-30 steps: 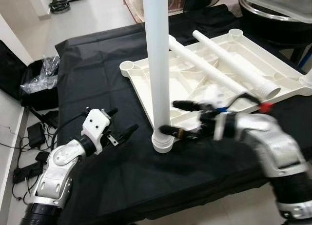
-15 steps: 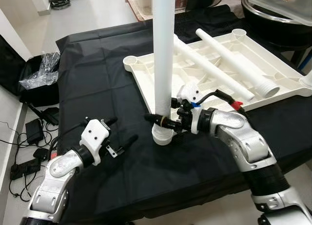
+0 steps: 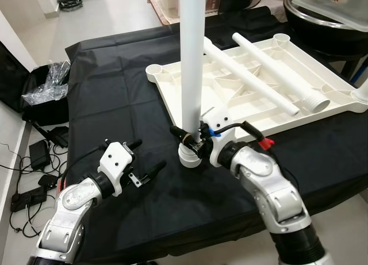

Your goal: Building children table

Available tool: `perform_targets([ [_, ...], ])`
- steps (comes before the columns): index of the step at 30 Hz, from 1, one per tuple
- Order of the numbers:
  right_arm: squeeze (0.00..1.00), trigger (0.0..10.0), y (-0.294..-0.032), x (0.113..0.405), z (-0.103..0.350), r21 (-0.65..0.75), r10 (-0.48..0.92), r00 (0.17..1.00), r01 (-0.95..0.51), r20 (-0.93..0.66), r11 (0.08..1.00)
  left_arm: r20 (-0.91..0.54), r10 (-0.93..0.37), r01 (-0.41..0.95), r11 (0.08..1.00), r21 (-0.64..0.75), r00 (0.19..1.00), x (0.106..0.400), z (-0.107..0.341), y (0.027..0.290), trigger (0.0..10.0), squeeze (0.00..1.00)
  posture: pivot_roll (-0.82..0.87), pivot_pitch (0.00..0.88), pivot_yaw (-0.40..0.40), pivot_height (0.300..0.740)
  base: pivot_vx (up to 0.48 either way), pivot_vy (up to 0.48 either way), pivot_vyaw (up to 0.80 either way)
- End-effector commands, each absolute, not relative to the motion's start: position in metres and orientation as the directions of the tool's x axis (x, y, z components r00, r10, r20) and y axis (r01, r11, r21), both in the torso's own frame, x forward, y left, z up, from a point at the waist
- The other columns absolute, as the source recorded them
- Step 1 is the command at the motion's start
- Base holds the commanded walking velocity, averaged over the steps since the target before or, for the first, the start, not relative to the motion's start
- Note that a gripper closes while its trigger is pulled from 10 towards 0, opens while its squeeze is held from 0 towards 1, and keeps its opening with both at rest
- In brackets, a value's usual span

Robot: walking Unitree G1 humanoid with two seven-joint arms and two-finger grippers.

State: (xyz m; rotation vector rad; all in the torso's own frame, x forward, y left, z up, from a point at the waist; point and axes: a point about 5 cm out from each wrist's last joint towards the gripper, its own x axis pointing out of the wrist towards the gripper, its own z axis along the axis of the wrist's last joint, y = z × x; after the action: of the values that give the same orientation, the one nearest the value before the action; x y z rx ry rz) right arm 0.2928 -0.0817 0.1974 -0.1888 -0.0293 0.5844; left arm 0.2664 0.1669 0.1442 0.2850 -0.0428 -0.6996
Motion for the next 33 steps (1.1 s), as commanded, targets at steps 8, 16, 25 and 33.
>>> perform_targets([
  [8,0.00,0.0,-0.099,0.290,0.170,-0.139,0.312,0.933,-0.338,-0.179,0.931,-0.070,-0.643,0.635,0.723,0.272,0.762,0.265,0.143,0.166,10.0,0.00,-0.05,0.180,0.010,0.740,0.000,0.000,0.00],
  [16,0.00,10.0,-0.097,0.290,0.189,-0.184,0.496,0.862,-0.506,-0.102,0.842,-0.069,-0.654,0.644,0.714,0.275,0.754,0.267,0.144,0.163,10.0,0.00,-0.06,0.184,0.019,0.740,0.000,0.000,0.00],
  [25,1.00,10.0,-0.128,0.294,0.204,-0.210,0.635,0.762,-0.646,-0.124,0.734,-0.048,-0.692,0.679,0.688,0.258,0.720,0.263,0.148,0.157,10.0,0.00,-0.06,0.190,0.017,0.740,0.000,0.000,0.00],
  [33,0.14,10.0,-0.153,0.288,0.220,-0.211,0.805,0.561,-0.825,-0.193,0.524,0.008,-0.776,0.757,0.618,0.211,0.631,0.256,0.166,0.161,10.0,0.00,-0.05,0.189,0.018,0.740,0.000,0.000,0.00],
])
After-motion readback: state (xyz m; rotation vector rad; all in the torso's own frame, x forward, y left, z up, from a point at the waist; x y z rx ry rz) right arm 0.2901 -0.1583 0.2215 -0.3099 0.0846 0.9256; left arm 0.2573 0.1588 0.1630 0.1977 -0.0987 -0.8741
